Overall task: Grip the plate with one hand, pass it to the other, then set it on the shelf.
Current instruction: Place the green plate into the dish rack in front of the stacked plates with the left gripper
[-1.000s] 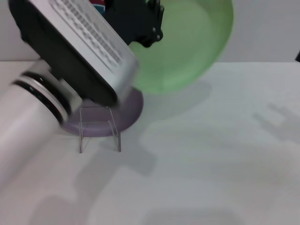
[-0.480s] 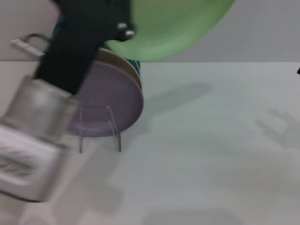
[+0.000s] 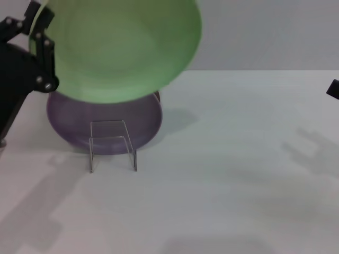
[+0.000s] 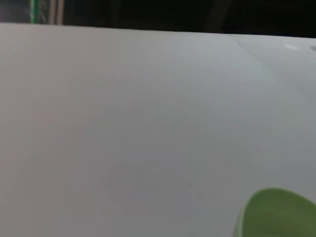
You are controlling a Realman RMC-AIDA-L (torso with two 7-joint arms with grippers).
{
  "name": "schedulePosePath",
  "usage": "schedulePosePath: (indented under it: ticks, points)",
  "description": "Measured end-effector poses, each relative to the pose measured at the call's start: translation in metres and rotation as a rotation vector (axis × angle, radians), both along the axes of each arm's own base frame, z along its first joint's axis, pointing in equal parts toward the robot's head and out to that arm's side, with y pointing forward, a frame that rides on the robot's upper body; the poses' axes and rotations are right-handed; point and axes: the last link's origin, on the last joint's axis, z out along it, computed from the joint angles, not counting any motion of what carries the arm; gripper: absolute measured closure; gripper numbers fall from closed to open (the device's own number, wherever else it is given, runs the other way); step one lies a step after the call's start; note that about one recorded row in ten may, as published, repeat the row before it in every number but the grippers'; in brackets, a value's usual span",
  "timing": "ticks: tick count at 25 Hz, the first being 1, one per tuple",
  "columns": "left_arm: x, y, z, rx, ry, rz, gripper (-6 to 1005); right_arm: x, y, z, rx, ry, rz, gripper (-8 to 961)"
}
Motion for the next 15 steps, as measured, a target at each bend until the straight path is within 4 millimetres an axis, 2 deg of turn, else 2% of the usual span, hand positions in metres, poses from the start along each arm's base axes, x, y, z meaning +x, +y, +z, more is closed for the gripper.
schedulePosePath:
  ticks: [8,15]
  points:
    - [-0.021,0.007,0.004,0.018,0.124,0.061,940,-0.004,0.0,-0.003,-0.018,0.007,0.031,199]
    - [-0.031,0.009,0.007,0.016,0.164,0.098,940,-0.006,0.0,-0.004,-0.025,0.012,0.043,198]
